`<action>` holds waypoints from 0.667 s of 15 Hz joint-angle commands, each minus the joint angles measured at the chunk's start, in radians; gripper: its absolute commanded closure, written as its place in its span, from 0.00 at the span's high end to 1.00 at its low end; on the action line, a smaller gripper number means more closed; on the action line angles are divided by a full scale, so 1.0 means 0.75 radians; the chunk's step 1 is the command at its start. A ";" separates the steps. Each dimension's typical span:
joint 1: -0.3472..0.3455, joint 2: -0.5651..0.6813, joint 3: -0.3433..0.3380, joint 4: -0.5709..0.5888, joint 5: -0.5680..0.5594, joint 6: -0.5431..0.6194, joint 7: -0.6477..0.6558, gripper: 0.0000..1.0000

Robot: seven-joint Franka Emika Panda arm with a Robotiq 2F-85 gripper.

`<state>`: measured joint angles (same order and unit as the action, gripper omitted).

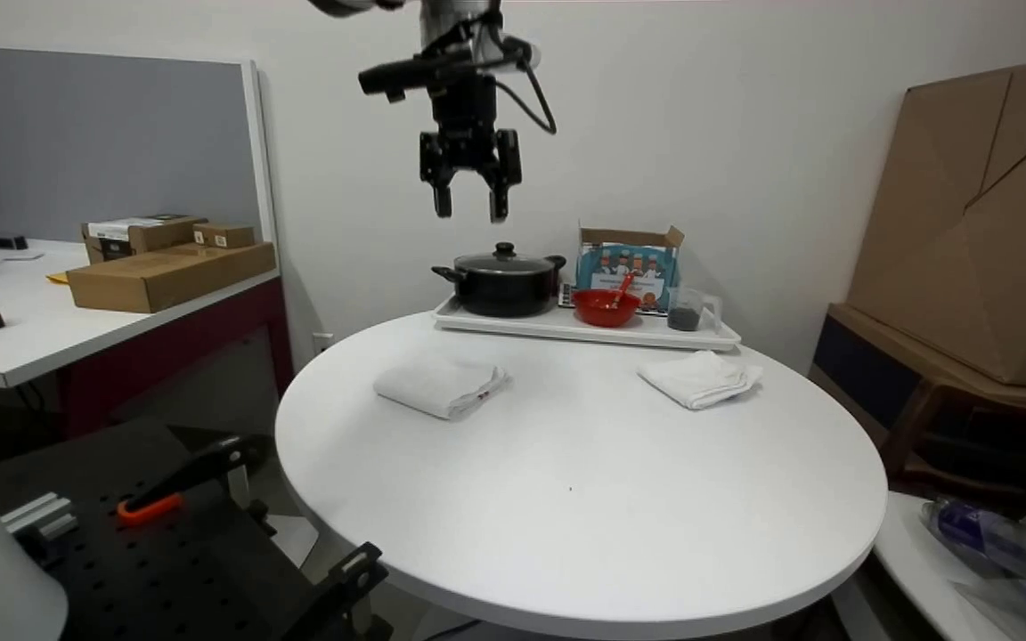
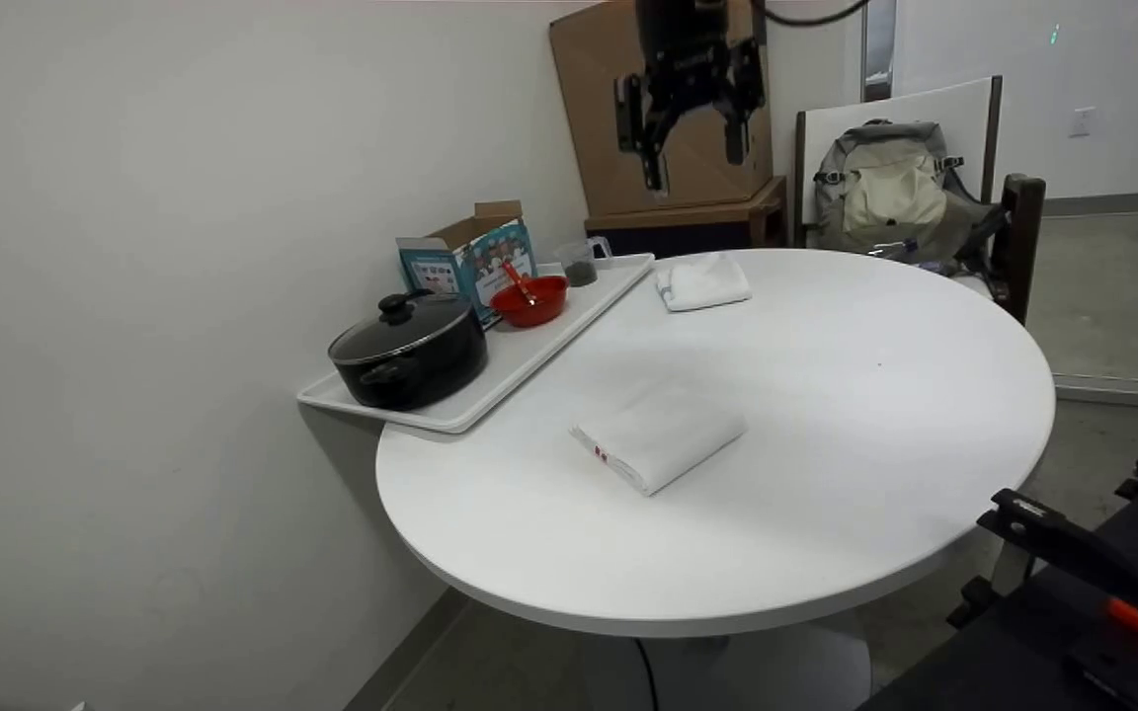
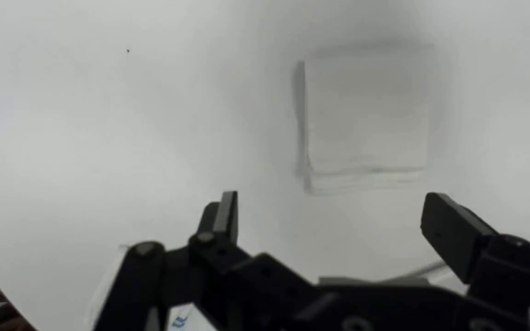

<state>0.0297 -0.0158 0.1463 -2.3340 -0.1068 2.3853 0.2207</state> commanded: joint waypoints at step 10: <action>0.267 0.492 -0.102 0.026 -0.355 0.409 0.131 1.00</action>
<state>0.1974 0.2892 0.1064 -2.3435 -0.3451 2.6350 0.3178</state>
